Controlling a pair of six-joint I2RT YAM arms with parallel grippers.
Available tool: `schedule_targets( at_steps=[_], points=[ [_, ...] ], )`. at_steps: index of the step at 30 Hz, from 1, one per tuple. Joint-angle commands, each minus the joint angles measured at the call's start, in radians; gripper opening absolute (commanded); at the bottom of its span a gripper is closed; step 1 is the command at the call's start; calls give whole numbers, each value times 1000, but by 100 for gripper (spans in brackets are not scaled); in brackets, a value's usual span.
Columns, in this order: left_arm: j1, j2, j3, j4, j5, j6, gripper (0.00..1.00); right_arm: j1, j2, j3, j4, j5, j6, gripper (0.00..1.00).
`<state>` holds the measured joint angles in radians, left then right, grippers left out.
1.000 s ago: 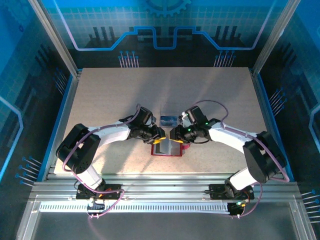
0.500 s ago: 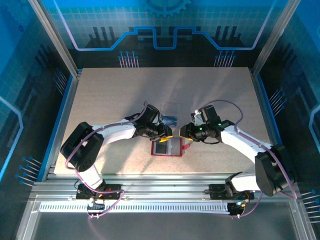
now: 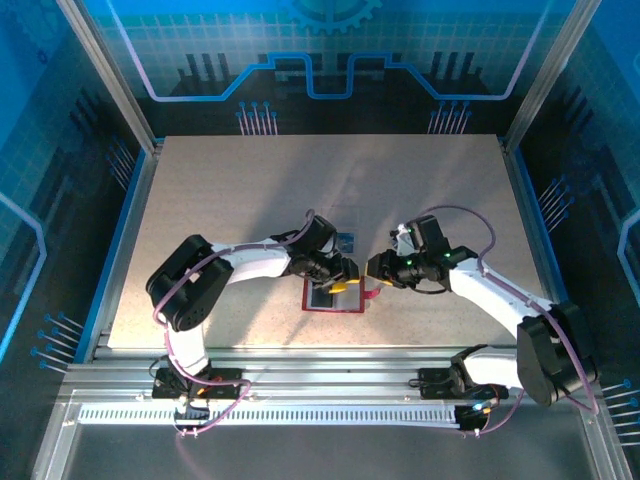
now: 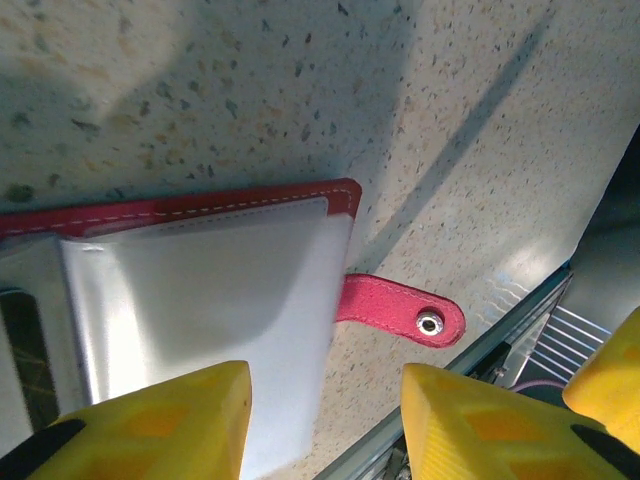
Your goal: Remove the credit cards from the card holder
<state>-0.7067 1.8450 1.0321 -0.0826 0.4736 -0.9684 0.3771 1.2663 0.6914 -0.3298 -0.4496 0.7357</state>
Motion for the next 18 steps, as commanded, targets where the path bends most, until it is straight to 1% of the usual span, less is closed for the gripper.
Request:
schedule_targets(
  at_steps=[1,7,18],
  points=[
    [-11,30,26,19,34,-15,46,-15,-26,-14,-24,-8,-12,40],
    [-16,46,26,35,37,-25,47,-20,-37,-25,-26,-8,-12,40],
    [-14,22,26,26,33,-13,47,-22,-25,-27,-6,-29,-2,40]
  ],
)
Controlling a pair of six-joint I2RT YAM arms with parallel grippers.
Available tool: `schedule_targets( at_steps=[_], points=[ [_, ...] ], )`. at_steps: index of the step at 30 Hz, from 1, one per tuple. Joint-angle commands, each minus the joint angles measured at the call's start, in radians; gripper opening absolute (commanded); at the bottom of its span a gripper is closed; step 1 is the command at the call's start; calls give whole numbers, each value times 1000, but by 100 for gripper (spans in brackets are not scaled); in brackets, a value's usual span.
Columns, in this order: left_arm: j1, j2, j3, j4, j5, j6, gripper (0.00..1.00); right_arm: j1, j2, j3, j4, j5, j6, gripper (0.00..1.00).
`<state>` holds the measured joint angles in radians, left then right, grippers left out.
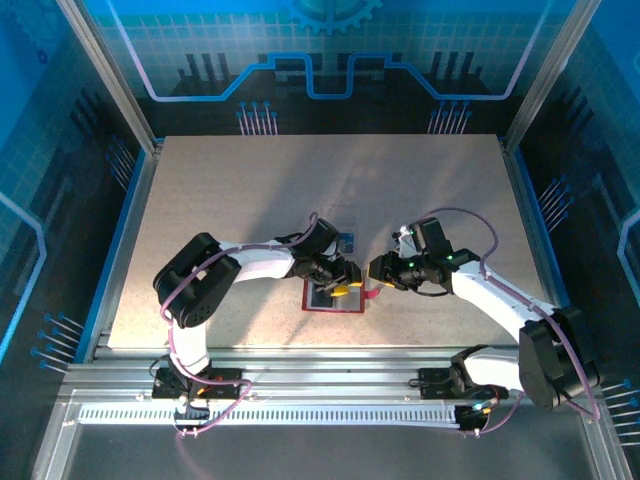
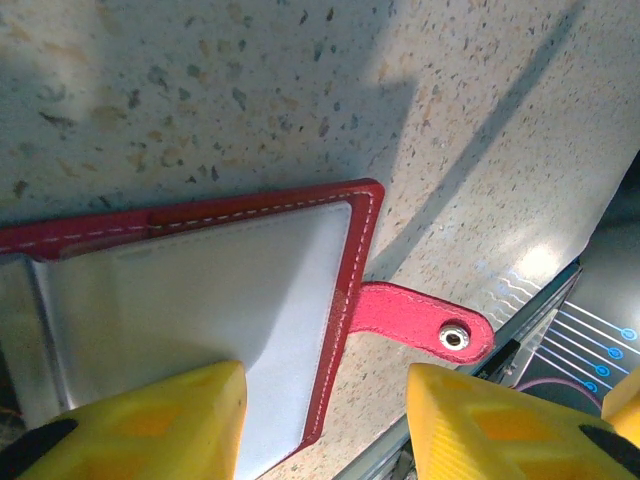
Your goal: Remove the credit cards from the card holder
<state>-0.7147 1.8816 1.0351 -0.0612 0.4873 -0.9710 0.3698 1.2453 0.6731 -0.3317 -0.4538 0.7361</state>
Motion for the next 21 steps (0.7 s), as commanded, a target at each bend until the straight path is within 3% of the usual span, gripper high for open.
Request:
schedule_targets(
  at_steps=[1,21],
  points=[
    [-5,-17,23,4,19,-11,47,-15,-1,-8,-2,-28,-3,40],
    [92,-197,-120,-40,-16,19,47,49,153,79,67,-58,15,39]
  ],
)
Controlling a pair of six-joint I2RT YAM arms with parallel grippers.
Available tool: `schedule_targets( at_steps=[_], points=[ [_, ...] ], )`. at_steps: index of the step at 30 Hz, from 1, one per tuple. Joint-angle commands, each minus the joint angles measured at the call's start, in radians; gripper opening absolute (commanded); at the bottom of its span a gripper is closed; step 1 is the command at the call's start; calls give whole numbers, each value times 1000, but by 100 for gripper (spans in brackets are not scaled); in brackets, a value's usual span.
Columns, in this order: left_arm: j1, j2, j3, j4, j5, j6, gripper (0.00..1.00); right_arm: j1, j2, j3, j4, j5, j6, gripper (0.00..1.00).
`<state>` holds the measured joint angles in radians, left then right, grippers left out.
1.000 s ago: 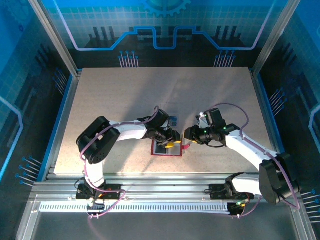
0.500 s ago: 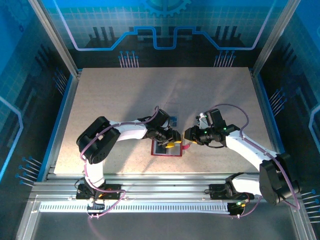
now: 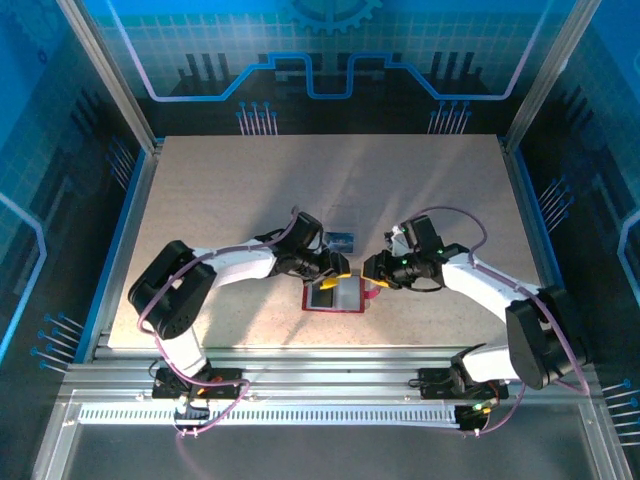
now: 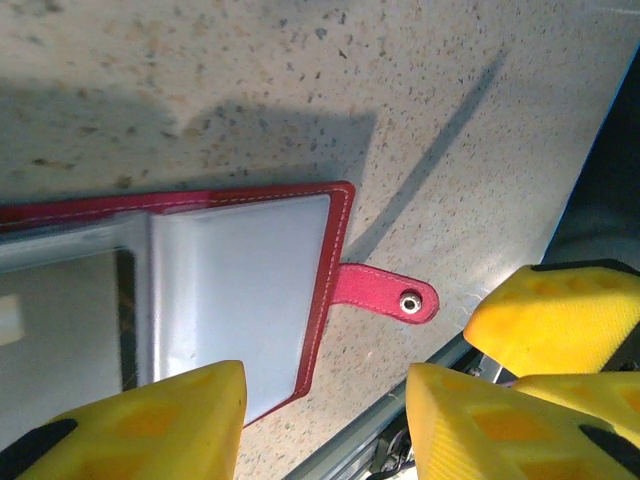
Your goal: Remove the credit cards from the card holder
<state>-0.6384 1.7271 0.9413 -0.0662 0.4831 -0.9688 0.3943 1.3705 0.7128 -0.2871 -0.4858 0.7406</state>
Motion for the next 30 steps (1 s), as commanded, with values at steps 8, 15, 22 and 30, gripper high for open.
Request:
schedule_targets(
  at_steps=[8,15,22,30],
  points=[
    [64,-138,-116,-49,-25,24,47,97,136,109,52,-23,24,39],
    [92,-197,-170,-50,-30,24,47,158,214,153,88,-24,49,39],
    [114,-236,-210,-55,-32,24,47,195,275,195,117,-28,67,39],
    [122,-213,-219,-23,-20,22,41,216,311,197,142,-29,80,38]
  ],
)
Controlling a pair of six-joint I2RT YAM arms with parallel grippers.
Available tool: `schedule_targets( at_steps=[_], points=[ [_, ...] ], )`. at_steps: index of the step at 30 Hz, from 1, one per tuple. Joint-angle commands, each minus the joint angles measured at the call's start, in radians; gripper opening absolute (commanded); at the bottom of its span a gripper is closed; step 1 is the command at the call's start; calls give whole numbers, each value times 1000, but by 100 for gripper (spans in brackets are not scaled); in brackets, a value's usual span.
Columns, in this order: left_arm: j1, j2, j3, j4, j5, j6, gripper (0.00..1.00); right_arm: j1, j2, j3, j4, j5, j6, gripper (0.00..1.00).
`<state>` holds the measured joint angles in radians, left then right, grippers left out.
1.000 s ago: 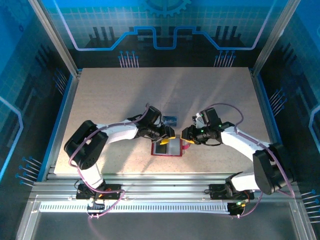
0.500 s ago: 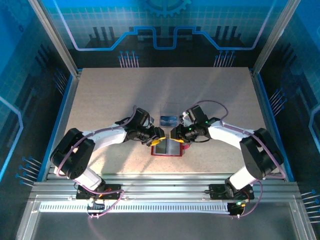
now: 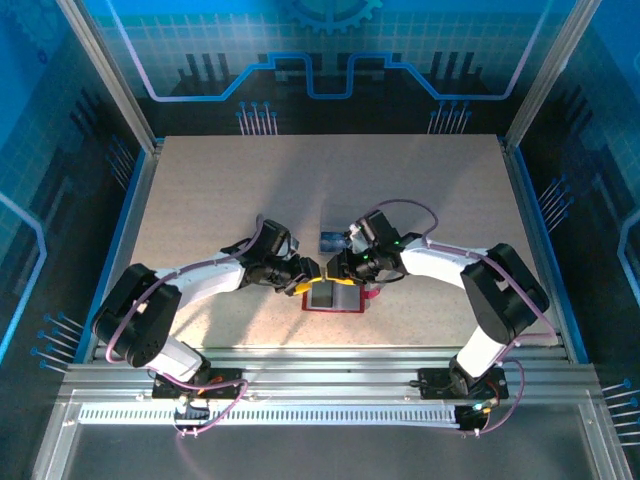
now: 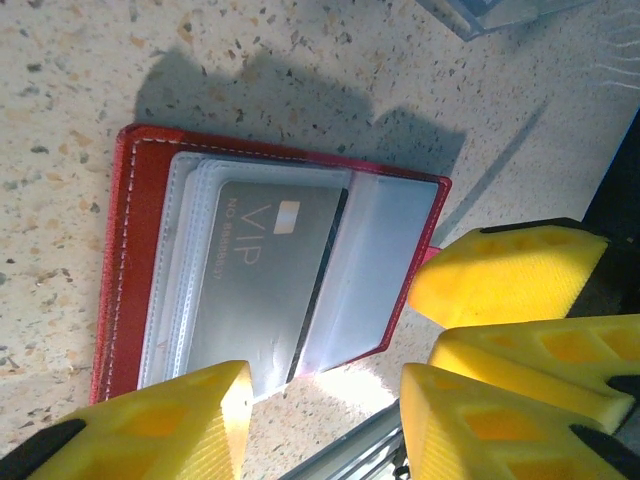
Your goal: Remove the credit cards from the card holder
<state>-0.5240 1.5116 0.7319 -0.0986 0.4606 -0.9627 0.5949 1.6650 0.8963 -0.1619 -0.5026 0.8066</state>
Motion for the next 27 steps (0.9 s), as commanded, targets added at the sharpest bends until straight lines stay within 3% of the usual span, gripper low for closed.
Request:
schedule_targets(
  at_steps=[1,8,27],
  points=[
    [8,7,-10,16,6,14,40,16,20,12,22,-14,17,38],
    [8,51,-6,53,21,0,29,23,39,-11,59,-22,34,37],
    [7,126,-22,91,30,8,14,29,91,-60,123,-37,56,36]
  ],
)
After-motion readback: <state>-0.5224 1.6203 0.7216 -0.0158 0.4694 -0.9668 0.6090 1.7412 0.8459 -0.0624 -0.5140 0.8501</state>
